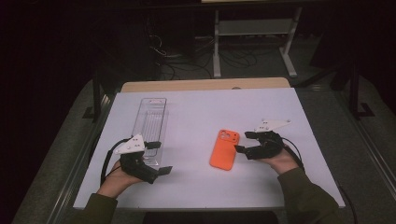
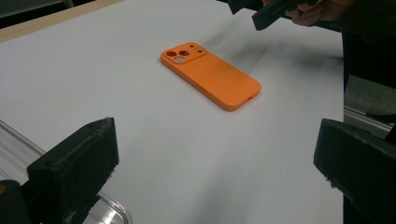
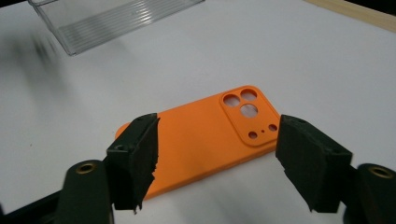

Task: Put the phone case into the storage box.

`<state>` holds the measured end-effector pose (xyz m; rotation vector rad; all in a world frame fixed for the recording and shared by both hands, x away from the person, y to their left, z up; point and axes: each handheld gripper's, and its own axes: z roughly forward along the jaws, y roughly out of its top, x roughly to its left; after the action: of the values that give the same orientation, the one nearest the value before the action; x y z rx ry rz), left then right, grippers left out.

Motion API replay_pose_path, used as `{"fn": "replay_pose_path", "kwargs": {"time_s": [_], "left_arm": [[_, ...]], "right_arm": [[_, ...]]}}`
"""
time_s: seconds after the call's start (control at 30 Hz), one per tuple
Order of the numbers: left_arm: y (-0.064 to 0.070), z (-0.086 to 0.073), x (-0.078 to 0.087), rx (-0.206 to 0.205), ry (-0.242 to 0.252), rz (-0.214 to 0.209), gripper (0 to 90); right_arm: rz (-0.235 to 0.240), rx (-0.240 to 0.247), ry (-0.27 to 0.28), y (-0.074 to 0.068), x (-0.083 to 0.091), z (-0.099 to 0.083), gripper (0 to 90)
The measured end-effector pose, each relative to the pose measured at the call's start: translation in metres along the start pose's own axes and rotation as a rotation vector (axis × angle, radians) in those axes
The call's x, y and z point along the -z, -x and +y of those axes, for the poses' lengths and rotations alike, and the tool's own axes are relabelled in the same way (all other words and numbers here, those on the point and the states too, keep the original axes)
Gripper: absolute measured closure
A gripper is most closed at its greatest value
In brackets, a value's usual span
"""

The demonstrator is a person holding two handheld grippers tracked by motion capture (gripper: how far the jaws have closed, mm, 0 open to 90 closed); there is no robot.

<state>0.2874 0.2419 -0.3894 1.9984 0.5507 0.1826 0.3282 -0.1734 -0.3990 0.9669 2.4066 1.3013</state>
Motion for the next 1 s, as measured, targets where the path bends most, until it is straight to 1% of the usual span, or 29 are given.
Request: {"fn": "replay_pose_path", "kwargs": {"time_s": [0.03, 0.07, 0.17, 0.2, 0.23, 0.27, 0.3, 0.37, 0.4, 0.43, 0.47, 0.5, 0.57, 0.63, 0.67, 0.7, 0.73, 0.83, 0.93, 0.97, 1.0], "left_arm": [[0.0, 0.0, 0.0, -0.001, -0.002, 0.0, 0.0], [0.0, 0.0, 0.0, 0.001, -0.003, 0.0, 0.0], [0.0, 0.0, 0.0, 0.0, -0.004, -0.002, 0.0], [0.0, 0.0, -0.001, -0.001, 0.001, -0.003, 0.0], [0.0, 0.0, -0.001, 0.005, 0.004, -0.004, 0.0], [0.0, 0.001, -0.001, 0.004, 0.004, -0.004, 0.0], [0.0, 0.001, -0.001, 0.004, 0.004, -0.004, 0.0], [-0.001, 0.0, -0.001, -0.001, 0.002, -0.005, 0.0], [0.0, 0.0, -0.002, 0.002, 0.007, -0.003, 0.0], [0.0, 0.0, -0.002, 0.002, 0.008, -0.003, 0.0], [0.0, 0.0, -0.002, 0.002, 0.008, -0.003, 0.0], [0.0, 0.0, -0.002, -0.004, 0.007, -0.004, 0.0], [0.0, 0.0, -0.003, -0.003, 0.008, -0.006, 0.0], [0.0, 0.0, -0.002, -0.006, 0.012, -0.005, 0.0], [0.0, 0.0, -0.002, -0.007, 0.011, -0.005, 0.0], [0.0, 0.0, -0.002, -0.007, 0.011, -0.005, 0.0], [0.0, 0.001, -0.002, -0.008, 0.011, -0.006, 0.0], [0.0, 0.001, -0.002, -0.005, 0.018, -0.009, 0.0], [0.0, 0.002, -0.002, 0.0, 0.022, -0.009, 0.0], [0.001, 0.002, -0.003, -0.002, 0.025, -0.011, 0.0], [0.0, 0.002, -0.003, -0.01, 0.02, -0.011, 0.0]], "right_arm": [[0.003, 0.006, 0.001, 0.001, -0.001, 0.0, 31.9], [0.003, -0.001, 0.0, 0.002, -0.002, 0.001, 33.3], [0.008, 0.001, -0.009, 0.004, -0.005, 0.001, 37.5], [0.009, 0.008, -0.013, 0.005, -0.006, 0.002, 39.3], [0.01, 0.001, -0.014, 0.005, -0.007, 0.002, 41.1], [0.013, 0.003, -0.014, 0.005, -0.008, 0.002, 43.0], [0.013, 0.003, -0.014, 0.005, -0.008, 0.002, 43.0], [0.015, 0.008, -0.015, 0.006, -0.01, 0.002, 46.8], [0.023, 0.005, -0.027, 0.006, -0.012, 0.001, 52.1], [0.027, 0.014, -0.035, 0.006, -0.013, 0.0, 54.2], [0.027, 0.014, -0.035, 0.006, -0.013, 0.0, 54.2], [0.031, 0.017, -0.046, 0.006, -0.014, -0.001, 57.3], [0.043, 0.025, -0.076, 0.004, -0.019, -0.002, 64.0], [0.051, 0.041, -0.089, 0.004, -0.021, -0.003, 68.6], [0.052, 0.036, -0.095, 0.003, -0.021, -0.003, 71.2], [0.052, 0.036, -0.095, 0.003, -0.021, -0.003, 71.2], [0.063, 0.028, -0.107, 0.003, -0.021, -0.003, 76.0], [0.084, 0.026, -0.123, 0.004, -0.021, -0.006, 83.8], [0.1, 0.019, -0.133, 0.005, -0.022, -0.009, 87.1], [0.112, 0.021, -0.145, 0.005, -0.022, -0.011, 87.7], [0.111, 0.03, -0.148, 0.004, -0.023, -0.012, 87.8]]}}
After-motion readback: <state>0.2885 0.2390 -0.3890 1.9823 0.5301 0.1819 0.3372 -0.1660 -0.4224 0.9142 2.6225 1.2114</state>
